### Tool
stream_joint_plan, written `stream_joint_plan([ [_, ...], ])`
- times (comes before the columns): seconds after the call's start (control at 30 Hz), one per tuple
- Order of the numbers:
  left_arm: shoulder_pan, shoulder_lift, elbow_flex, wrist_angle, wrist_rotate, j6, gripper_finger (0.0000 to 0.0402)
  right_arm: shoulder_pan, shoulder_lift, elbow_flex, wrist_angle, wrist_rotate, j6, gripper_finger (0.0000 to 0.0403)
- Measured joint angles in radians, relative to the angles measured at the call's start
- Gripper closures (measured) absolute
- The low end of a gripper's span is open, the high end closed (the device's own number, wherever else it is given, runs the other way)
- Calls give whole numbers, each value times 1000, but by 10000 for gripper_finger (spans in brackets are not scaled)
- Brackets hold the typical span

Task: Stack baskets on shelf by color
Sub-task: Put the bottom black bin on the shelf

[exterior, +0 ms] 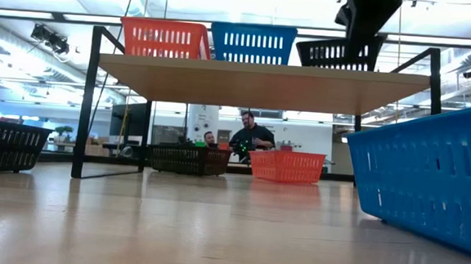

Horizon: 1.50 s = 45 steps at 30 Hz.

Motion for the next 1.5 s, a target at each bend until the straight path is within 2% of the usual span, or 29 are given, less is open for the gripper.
stream_joint_plan([
  [0.27,0,0,0,-2,0,0,285,32,0,0,-32,1,-43,392],
  [0.5,0,0,0,-2,0,0,285,40,0,0,-33,4,-41,380],
  [0.8,0,1,0,-4,0,0,285,40,0,0,-66,5,-67,390],
  [1.23,0,1,0,-5,0,1,285,40,-2,1,-62,11,-63,349],
  [1.5,0,1,0,-20,0,2,285,67,-3,102,-62,13,-15,302],
])
